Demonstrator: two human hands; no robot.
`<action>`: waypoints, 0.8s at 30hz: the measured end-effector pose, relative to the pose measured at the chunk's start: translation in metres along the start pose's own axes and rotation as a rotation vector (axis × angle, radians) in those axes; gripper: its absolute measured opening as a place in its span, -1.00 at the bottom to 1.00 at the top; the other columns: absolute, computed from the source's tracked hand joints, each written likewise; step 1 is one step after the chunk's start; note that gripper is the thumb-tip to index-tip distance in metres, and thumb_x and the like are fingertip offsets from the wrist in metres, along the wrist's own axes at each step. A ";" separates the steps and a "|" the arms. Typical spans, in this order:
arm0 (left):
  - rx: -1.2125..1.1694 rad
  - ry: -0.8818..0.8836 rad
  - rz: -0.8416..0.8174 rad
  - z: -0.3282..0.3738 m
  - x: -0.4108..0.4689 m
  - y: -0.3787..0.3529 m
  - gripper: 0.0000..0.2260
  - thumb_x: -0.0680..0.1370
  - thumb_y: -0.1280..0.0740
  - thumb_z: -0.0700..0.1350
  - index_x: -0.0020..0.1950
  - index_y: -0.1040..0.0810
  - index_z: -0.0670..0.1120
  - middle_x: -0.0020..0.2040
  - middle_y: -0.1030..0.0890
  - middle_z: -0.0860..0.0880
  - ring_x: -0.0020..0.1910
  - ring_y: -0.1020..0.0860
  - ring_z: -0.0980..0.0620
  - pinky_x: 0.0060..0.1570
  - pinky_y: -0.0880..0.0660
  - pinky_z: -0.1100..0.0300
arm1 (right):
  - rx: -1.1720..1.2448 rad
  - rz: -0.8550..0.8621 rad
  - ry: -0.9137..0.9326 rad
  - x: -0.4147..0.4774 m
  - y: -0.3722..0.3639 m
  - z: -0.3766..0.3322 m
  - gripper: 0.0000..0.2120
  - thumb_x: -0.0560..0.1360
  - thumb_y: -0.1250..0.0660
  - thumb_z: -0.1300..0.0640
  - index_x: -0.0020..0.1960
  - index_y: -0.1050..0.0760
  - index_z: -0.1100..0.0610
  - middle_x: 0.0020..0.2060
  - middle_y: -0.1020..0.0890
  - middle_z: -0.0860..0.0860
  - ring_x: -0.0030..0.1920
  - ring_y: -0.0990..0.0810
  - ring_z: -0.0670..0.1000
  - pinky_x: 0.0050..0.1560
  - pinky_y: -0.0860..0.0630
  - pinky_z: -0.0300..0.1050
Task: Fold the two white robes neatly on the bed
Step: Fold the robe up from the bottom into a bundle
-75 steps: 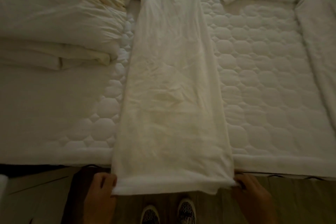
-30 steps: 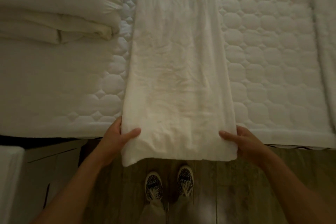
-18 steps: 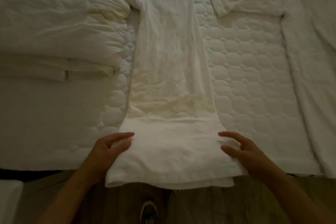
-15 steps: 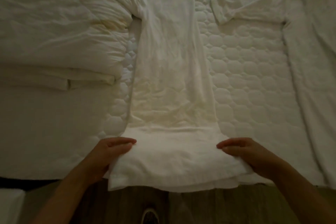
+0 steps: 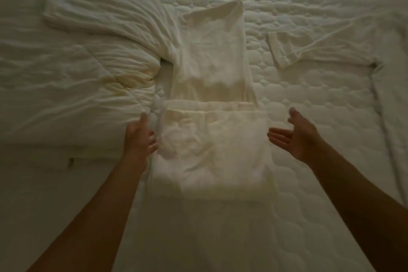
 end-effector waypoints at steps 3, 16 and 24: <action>0.540 -0.100 0.047 -0.034 0.013 -0.009 -0.12 0.35 -0.47 0.38 0.51 -0.33 -0.08 0.39 -0.55 -0.11 0.32 -0.54 -0.17 0.32 -0.48 -0.02 | -0.603 0.149 0.199 0.021 -0.018 0.027 -0.18 0.49 -0.37 -0.28 0.58 -0.15 0.06 0.42 -0.45 0.18 0.32 -0.51 0.22 0.25 -0.49 0.15; 0.157 0.071 -0.249 -0.084 0.025 0.001 -0.55 0.36 -0.63 -0.04 0.20 -0.63 -0.05 0.03 -0.76 -0.06 -0.06 -0.74 -0.05 -0.16 -0.69 0.02 | -0.472 -0.147 0.051 0.036 0.010 0.094 -0.43 0.26 -0.62 -0.02 0.18 -0.62 0.20 -0.05 -0.75 0.05 -0.07 -0.74 0.11 -0.03 -0.68 0.19; 0.068 0.273 -0.350 -0.101 0.015 0.004 -0.09 -0.11 -0.76 0.03 0.20 -0.64 -0.15 0.01 -0.75 -0.18 -0.05 -0.73 -0.20 -0.19 -0.67 -0.04 | -0.444 -0.108 0.048 0.035 0.021 0.106 -0.40 0.20 -0.66 -0.05 0.17 -0.63 0.12 -0.09 -0.75 -0.01 -0.10 -0.74 0.06 -0.15 -0.67 0.00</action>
Point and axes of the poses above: each hand's wrist, its own x-axis towards the middle knuckle, its own y-axis out of the back of the hand, z = x × y, the point moved 4 cm from there along x, towards the middle knuckle
